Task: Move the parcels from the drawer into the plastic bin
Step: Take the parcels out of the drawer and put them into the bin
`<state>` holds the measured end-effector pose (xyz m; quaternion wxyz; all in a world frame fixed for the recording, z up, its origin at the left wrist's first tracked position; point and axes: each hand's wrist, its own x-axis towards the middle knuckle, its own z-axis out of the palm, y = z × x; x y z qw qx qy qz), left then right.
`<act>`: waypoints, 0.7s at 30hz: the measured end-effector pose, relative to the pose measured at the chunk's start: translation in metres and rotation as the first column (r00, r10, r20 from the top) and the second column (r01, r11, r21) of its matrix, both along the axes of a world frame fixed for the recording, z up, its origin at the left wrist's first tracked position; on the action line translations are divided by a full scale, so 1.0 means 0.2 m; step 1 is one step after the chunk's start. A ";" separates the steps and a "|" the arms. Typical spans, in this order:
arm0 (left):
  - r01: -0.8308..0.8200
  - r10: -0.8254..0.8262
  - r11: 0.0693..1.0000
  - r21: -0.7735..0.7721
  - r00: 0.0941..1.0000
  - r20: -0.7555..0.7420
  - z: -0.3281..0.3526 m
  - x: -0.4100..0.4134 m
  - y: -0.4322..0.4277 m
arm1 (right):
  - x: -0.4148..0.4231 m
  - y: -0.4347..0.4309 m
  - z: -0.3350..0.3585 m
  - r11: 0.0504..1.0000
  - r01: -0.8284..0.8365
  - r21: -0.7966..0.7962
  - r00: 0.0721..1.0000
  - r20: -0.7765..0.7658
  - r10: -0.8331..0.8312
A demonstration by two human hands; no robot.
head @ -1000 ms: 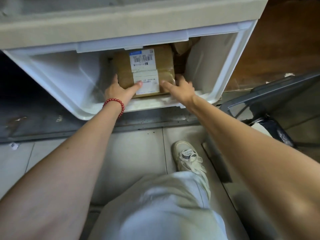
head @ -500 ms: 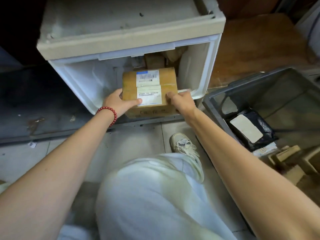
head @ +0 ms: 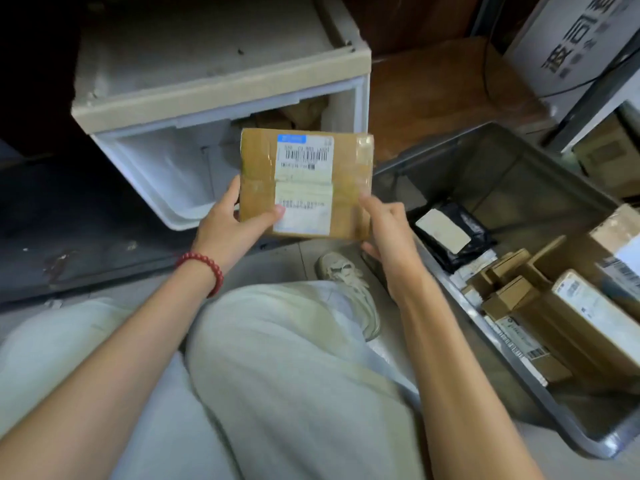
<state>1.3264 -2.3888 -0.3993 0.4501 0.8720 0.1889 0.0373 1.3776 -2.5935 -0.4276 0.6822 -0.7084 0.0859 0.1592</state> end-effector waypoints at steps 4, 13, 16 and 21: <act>-0.004 0.004 1.000 0.000 0.998 0.057 -0.02 0.02 -0.07 | -0.05 -0.06 -0.03 0.997 -0.012 0.082 0.999 -0.030 0.014; 0.184 -0.186 0.979 -0.087 0.982 -0.018 -0.02 0.10 -0.16 | 0.03 -0.22 0.02 1.000 0.015 -0.025 0.994 0.110 -0.012; 0.219 -0.220 0.961 -0.167 0.975 0.010 -0.01 0.11 -0.19 | 0.02 -0.23 0.01 1.000 0.016 -0.023 0.994 0.108 -0.013; 0.097 -0.088 0.956 -0.278 0.995 0.044 0.01 0.11 -0.20 | 0.03 -0.26 -0.04 0.994 0.078 0.070 0.995 0.062 -0.083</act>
